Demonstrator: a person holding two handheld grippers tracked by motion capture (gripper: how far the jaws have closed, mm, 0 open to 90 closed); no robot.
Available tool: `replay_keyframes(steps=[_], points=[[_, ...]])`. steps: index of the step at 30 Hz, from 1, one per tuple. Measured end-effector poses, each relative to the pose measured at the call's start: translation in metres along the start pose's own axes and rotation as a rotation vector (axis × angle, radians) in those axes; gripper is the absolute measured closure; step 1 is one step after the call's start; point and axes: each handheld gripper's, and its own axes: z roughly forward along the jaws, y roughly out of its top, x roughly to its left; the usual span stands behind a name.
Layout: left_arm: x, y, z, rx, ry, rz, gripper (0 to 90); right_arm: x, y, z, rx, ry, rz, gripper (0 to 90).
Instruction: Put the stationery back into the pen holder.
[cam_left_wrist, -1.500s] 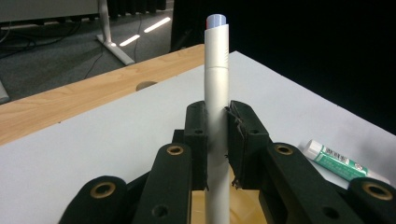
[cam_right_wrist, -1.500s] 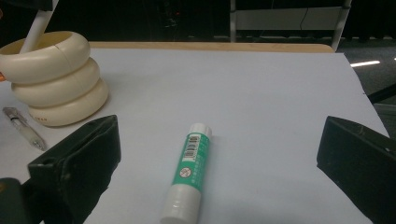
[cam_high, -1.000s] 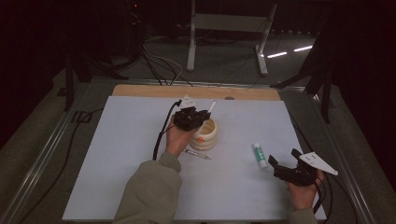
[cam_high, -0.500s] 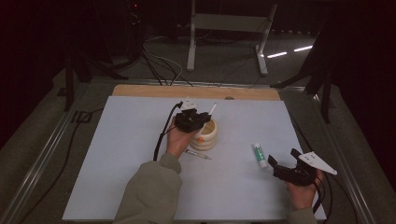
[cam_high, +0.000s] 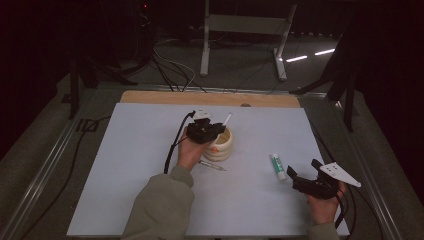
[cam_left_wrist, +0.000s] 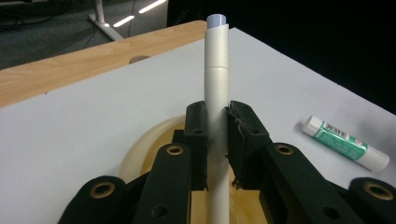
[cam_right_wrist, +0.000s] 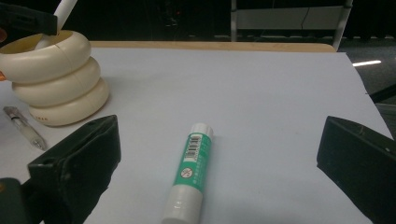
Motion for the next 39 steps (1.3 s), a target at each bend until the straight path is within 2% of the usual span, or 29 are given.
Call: replay_keyframes(steps=[8, 33, 39], points=[[0.0032, -0.0075, -0.0026, -0.005, -0.003, -0.018, 78.7, 0.0002, 0.0001, -0.0002, 0.0, 0.0, -0.002, 0.0], [0.0032, -0.0065, -0.0016, 0.018, -0.015, -0.015, 78.0, 0.0004, 0.0, 0.0001, 0.002, -0.001, 0.001, 0.0], [0.0034, -0.0064, -0.002, 0.026, -0.022, -0.012, 75.2, 0.0004, 0.0, 0.0001, 0.001, -0.001, 0.0, 0.0]])
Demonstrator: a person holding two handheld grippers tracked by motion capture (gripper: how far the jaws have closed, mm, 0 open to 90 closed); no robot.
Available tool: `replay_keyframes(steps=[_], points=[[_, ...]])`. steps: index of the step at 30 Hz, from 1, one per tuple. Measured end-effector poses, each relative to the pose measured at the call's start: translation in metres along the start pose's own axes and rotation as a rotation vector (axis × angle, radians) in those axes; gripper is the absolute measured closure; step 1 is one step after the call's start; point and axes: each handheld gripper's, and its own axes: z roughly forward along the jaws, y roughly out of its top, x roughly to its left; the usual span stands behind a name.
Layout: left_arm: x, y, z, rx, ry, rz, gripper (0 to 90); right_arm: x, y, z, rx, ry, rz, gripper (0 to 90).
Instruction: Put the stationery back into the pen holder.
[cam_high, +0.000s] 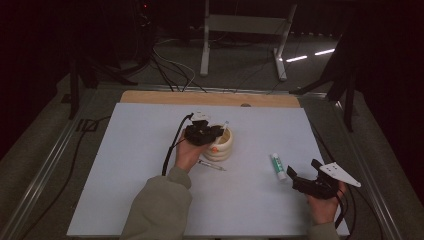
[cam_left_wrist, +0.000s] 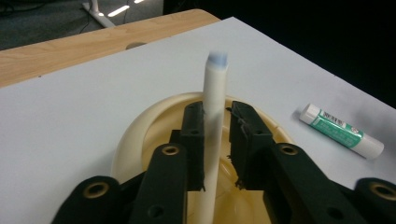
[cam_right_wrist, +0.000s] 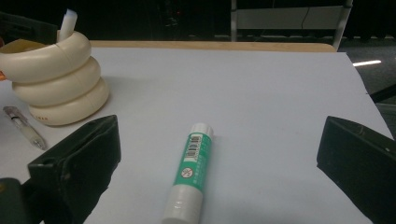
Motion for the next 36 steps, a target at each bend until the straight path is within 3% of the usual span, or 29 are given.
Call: replay_keyframes(steps=[6, 8, 13, 23, 30, 36], points=[[-0.001, 0.001, -0.001, -0.007, -0.009, -0.003, 57.0, 0.0, 0.0, 0.0, 0.0, 0.001, -0.001, 0.0], [-0.004, 0.003, -0.001, 0.008, 0.032, 0.015, 46.3, 0.0, 0.0, 0.0, 0.0, 0.001, 0.0, 0.0], [-0.007, 0.006, -0.007, -0.018, 0.022, 0.018, 30.8, 0.0, 0.0, 0.0, 0.0, 0.002, -0.003, 0.0], [-0.005, 0.012, -0.021, -0.014, -0.001, 0.024, 2.8, 0.0, 0.0, 0.001, 0.001, 0.003, -0.001, 0.0], [-0.004, 0.014, -0.033, 0.016, 0.007, 0.056, 0.1, 0.001, 0.0, 0.001, 0.002, 0.002, 0.0, 0.0], [-0.002, 0.016, -0.041, 0.019, 0.006, 0.059, 0.1, 0.001, 0.0, 0.001, 0.004, 0.003, -0.001, 0.0]])
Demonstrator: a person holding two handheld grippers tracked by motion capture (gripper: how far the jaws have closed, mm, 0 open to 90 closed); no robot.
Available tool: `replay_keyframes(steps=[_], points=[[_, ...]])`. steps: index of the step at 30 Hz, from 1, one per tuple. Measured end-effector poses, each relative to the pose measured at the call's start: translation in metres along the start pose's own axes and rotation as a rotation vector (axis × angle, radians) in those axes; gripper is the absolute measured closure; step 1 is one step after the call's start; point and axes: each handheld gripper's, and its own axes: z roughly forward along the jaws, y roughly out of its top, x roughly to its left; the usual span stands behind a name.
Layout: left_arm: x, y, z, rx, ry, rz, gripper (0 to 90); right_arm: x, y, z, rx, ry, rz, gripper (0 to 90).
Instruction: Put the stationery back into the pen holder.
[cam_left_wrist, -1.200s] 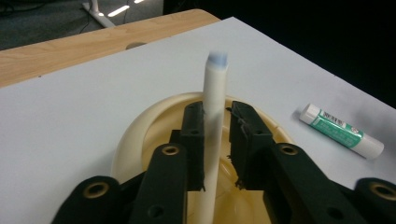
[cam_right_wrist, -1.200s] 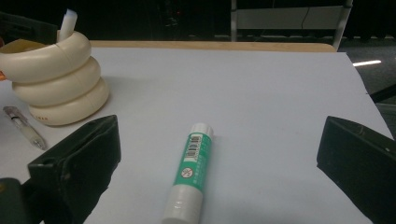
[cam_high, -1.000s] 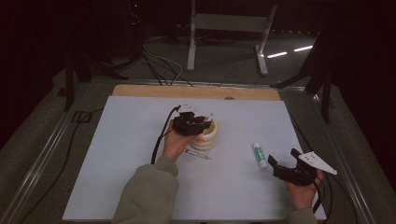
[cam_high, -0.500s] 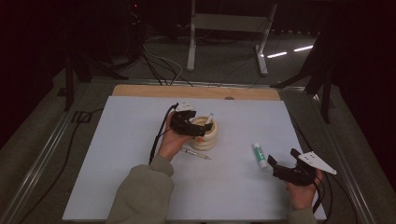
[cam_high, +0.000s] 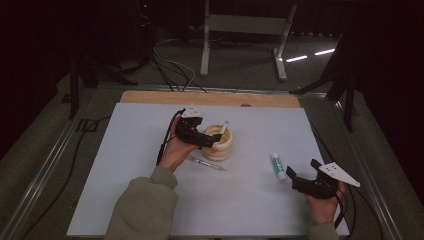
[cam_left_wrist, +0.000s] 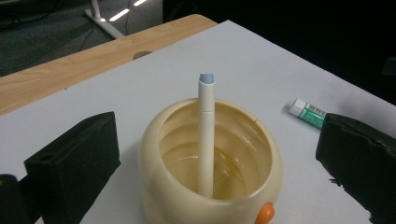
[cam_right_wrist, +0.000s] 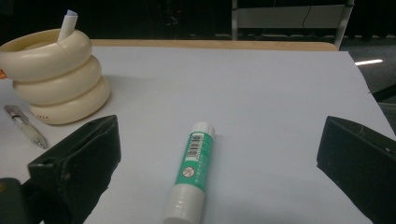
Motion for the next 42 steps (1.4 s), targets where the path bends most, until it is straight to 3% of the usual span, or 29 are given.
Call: replay_keyframes(steps=[18, 34, 42], points=[[0.005, -0.005, -0.011, 0.049, -0.042, 0.018, 0.2, 0.0, 0.0, 0.0, -0.001, 0.002, -0.001, 0.0], [0.011, -0.022, -0.009, 0.129, -0.058, 0.033, 0.3, 0.0, 0.0, 0.0, 0.0, 0.002, -0.002, 0.0], [0.013, -0.031, -0.007, 0.186, -0.071, 0.039, 6.1, 0.001, 0.0, 0.0, 0.0, 0.003, -0.002, 0.0]])
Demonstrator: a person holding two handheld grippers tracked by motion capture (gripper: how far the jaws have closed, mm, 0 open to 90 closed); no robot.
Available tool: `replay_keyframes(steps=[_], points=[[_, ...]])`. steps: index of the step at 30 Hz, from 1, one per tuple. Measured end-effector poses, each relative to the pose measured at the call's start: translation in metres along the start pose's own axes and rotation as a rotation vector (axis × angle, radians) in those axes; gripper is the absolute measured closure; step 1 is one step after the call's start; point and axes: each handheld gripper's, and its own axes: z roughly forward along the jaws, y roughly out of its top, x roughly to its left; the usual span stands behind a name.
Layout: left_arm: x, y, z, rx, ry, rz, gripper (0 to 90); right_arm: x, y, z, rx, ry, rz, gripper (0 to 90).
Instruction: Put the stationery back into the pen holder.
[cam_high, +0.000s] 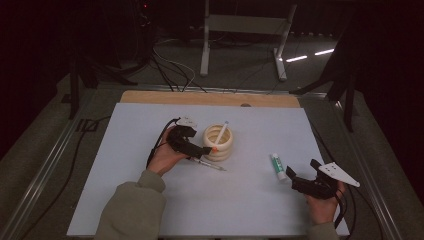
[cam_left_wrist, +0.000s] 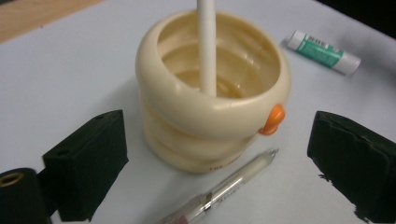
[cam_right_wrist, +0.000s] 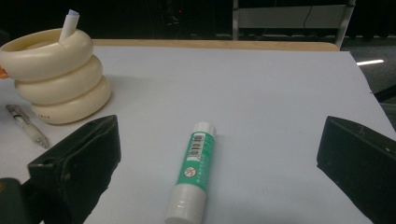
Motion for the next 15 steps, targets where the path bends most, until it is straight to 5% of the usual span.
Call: replay_keyframes(steps=[15], points=[[0.007, -0.014, 0.013, 0.108, -0.041, 0.035, 14.8, 0.0, 0.0, 0.0, -0.001, -0.001, 0.0, 0.0]])
